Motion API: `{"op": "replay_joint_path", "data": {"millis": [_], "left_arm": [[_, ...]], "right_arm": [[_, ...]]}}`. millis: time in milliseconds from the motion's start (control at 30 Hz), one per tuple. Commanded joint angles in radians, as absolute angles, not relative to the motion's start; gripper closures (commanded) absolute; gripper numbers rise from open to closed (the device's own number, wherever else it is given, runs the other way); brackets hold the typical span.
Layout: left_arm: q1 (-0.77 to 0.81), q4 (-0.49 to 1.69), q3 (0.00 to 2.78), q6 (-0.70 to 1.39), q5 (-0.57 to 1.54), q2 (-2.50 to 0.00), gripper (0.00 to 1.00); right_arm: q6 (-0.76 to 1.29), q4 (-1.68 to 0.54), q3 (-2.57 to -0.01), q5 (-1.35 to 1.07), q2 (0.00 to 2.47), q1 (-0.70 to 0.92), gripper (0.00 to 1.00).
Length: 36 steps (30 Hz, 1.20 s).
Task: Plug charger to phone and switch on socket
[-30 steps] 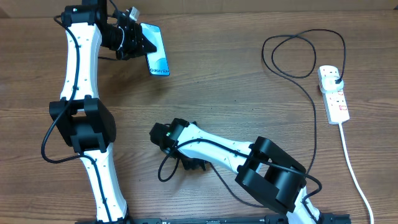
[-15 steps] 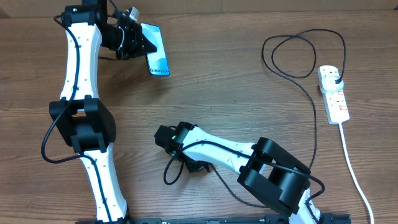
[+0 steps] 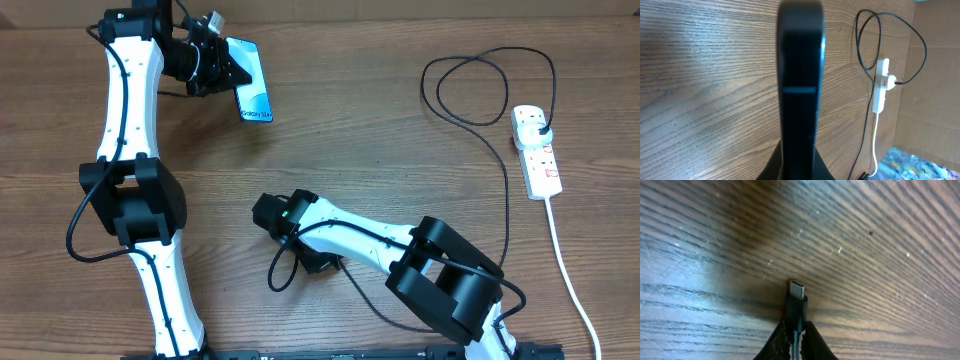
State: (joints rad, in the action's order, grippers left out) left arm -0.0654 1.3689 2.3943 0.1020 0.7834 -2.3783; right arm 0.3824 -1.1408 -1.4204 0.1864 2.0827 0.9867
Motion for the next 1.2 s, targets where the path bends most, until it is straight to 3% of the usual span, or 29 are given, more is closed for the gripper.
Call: {"op": "replay_joint_path", "data": {"millis": [0, 333, 400, 533, 667, 767, 1033, 1167], "left_arm": [[-0.067, 1.369, 2.407, 0.089, 0.801, -2.335, 0.96], [-0.067, 1.364, 2.407, 0.089, 0.801, -2.335, 0.96], [-0.067, 1.365, 2.407, 0.089, 0.801, -2.335, 0.96], [-0.067, 1.365, 2.407, 0.088, 0.804, -2.335, 0.96], [-0.067, 1.365, 2.407, -0.045, 1.0, -2.335, 0.96], [-0.067, 1.364, 2.407, -0.171, 1.266, -2.335, 0.96], [-0.067, 1.356, 2.407, -0.26, 1.569, -2.335, 0.96], [-0.065, 1.351, 2.407, -0.243, 1.583, -2.335, 0.96]], "right_arm": [[0.331, -1.089, -1.381, 0.126, 2.11, 0.947, 0.89], [0.252, -1.051, -1.328, 0.059, 2.11, 0.902, 0.89], [0.253, -1.048, -1.328, 0.056, 2.11, 0.902, 0.96], [0.252, -1.045, -1.329, 0.053, 2.109, 0.902, 0.96], [0.253, -1.044, -1.34, 0.018, 2.103, 0.884, 0.96], [0.21, -1.006, -1.345, -0.121, 2.044, 0.815, 0.96], [0.039, -0.904, -1.345, -0.615, 1.86, 0.598, 0.96], [-0.056, -0.848, -1.345, -0.922, 1.809, 0.469, 0.96]]}}
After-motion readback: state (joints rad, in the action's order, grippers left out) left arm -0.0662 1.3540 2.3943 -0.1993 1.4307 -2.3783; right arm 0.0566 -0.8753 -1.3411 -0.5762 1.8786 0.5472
